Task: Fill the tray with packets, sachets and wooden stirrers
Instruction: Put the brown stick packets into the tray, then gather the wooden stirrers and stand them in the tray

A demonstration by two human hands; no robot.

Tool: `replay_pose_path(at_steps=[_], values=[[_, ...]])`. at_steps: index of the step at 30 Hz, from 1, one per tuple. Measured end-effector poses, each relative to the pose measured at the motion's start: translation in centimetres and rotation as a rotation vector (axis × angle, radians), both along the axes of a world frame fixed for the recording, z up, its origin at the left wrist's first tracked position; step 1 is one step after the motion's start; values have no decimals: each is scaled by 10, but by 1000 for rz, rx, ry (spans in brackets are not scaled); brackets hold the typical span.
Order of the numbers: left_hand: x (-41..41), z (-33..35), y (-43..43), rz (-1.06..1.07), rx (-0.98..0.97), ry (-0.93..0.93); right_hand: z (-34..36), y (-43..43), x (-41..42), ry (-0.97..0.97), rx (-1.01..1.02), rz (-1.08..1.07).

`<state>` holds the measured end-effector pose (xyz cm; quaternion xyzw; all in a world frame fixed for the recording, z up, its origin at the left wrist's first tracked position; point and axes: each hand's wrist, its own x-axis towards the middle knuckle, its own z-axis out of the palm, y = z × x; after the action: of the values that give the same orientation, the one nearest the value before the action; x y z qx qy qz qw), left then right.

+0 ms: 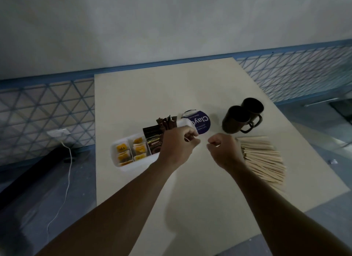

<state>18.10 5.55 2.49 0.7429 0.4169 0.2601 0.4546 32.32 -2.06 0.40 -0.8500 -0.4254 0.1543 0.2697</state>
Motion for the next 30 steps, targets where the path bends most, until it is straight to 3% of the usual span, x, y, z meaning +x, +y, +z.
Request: replay_pose_path(at_steps=[14,30], values=[[96,-30,-66,-277,-63,263,-11,-82,124,-5,-78,-187],[205,-50,-123,-339,18,422,-32,-90,230,-100,-272,277]])
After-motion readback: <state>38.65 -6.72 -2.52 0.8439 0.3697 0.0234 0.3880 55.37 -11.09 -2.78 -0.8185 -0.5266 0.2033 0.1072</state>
